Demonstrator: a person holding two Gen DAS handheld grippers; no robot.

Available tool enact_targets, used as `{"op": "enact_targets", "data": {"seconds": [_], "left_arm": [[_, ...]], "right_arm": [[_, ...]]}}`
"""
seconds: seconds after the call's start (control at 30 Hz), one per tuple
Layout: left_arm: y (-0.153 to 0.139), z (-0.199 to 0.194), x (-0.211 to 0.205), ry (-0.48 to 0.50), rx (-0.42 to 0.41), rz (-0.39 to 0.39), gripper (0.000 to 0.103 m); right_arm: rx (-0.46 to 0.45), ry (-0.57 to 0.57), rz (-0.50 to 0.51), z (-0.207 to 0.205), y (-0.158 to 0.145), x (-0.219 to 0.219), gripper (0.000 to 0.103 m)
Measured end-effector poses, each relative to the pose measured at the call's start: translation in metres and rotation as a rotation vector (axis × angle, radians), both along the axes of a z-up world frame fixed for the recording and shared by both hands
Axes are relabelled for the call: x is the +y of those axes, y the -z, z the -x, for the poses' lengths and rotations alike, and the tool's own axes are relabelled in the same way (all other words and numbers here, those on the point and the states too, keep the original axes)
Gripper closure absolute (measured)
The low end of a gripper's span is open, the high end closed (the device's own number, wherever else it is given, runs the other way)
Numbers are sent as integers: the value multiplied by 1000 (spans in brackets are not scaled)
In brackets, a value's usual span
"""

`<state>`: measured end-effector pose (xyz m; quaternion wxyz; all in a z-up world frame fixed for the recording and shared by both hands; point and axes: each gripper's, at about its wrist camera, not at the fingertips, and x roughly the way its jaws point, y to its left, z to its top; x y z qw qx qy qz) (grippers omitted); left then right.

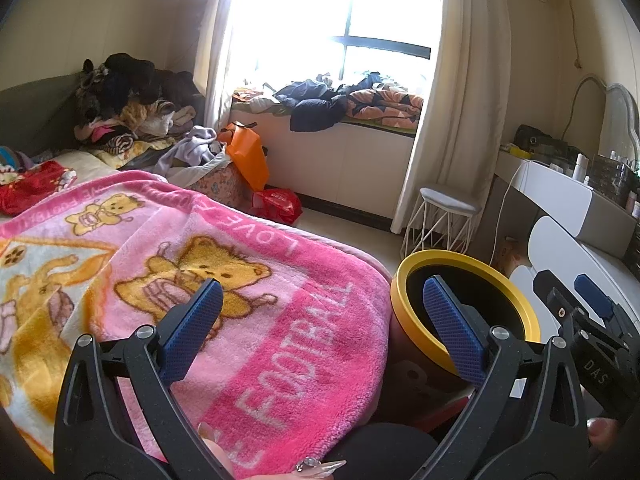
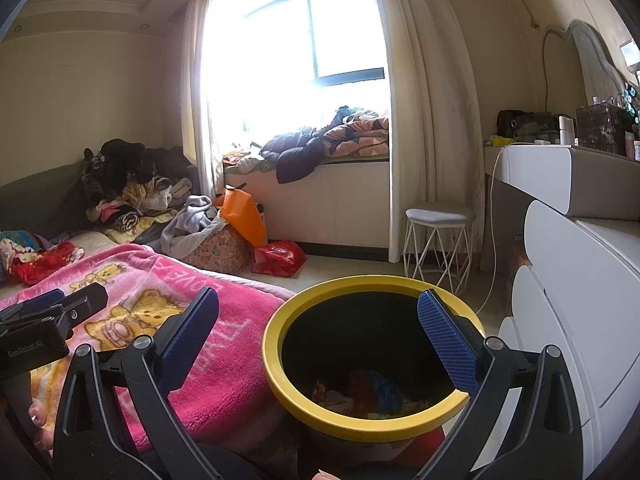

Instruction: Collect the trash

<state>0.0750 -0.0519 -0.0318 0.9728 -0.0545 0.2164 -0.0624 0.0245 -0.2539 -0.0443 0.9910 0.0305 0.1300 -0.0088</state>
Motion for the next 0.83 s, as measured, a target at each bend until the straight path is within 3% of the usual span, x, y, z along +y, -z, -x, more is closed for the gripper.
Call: {"op": "enact_targets", "data": {"seconds": [0.33, 0.43, 0.53, 0.6, 0.7, 0.77, 0.83], "left_arm": [[-2, -6, 4, -41, 36, -5, 11], [-1, -7, 40, -94, 77, 32, 11], [3, 1, 106, -216, 121, 35, 11], [10, 8, 161, -342, 174, 33, 11], [33, 30, 257, -614, 295, -21, 11], [50, 46, 312, -750, 368, -38, 11], [72, 61, 364, -882, 442, -35, 11]], "right_arm": [[-20, 11, 23, 2, -4, 8, 6], [-52, -46, 55, 3, -16, 36, 6], [-25, -223, 19, -5, -29, 88, 6], [32, -383, -9, -13, -31, 136, 6], [213, -659, -11, -26, -17, 236, 6], [379, -840, 26, -30, 9, 314, 6], [539, -948, 106, -30, 44, 386, 6]]}}
